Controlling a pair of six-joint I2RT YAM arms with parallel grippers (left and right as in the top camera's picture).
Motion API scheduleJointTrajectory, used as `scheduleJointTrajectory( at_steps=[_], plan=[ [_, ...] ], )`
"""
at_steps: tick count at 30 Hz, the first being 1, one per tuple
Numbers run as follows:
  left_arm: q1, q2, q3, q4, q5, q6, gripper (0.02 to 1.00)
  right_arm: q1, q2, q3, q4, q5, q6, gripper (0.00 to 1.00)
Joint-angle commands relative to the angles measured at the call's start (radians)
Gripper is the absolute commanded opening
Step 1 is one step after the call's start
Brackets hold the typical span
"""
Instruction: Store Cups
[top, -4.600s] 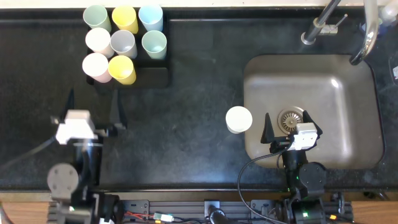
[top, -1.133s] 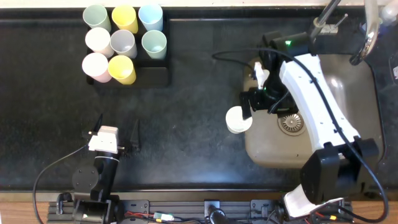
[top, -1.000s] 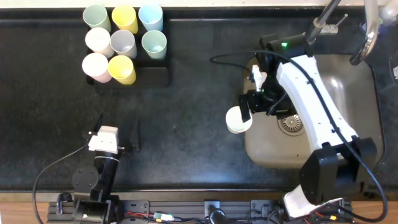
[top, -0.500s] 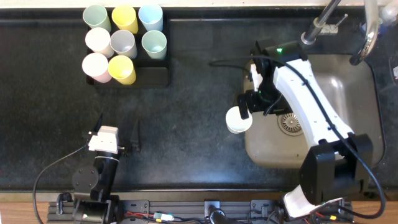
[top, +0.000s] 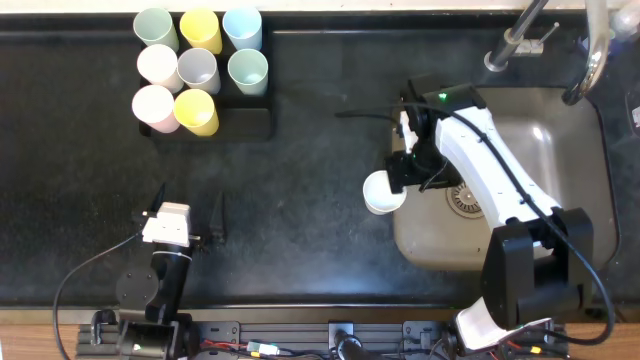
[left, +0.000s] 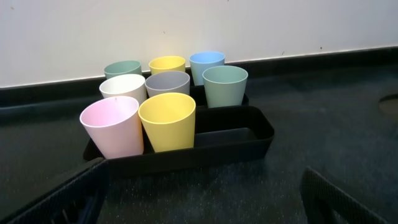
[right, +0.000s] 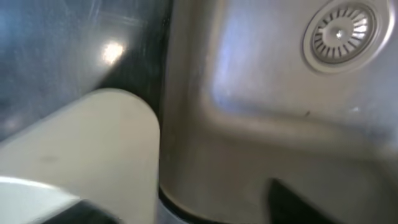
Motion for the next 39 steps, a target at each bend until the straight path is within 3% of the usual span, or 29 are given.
scheduleJointTrajectory(
  at_steps=[1,4,6,10,15,23,28,39],
  plan=[
    [0.009,-0.007,-0.001,-0.003,0.013,0.019,1.0,0.003,-0.013,-0.006,0.029,-0.004,0.003,0.36],
    [0.009,-0.007,-0.001,-0.003,0.013,0.019,1.0,0.003,-0.013,-0.006,0.033,-0.043,-0.003,0.251],
    [0.009,-0.007,-0.001,-0.003,0.013,0.019,1.0,0.008,-0.013,-0.006,0.038,-0.071,-0.002,0.045],
    [0.009,-0.007,-0.001,-0.003,0.013,0.019,1.0,0.038,-0.014,0.023,0.042,-0.14,0.0,0.045],
    [0.009,-0.007,-0.001,-0.003,0.013,0.019,1.0,0.09,-0.016,0.19,0.016,-0.151,0.014,0.045],
    [0.009,-0.007,-0.001,-0.003,0.013,0.019,1.0,0.216,0.108,0.612,-0.022,-0.081,0.18,0.045],
    [0.009,-0.007,-0.001,-0.003,0.013,0.019,1.0,0.298,0.294,0.858,-0.082,-0.057,0.227,0.042],
    [0.009,-0.007,-0.001,-0.003,0.013,0.019,1.0,0.367,0.427,0.94,0.039,-0.03,0.365,0.042]
  ],
)
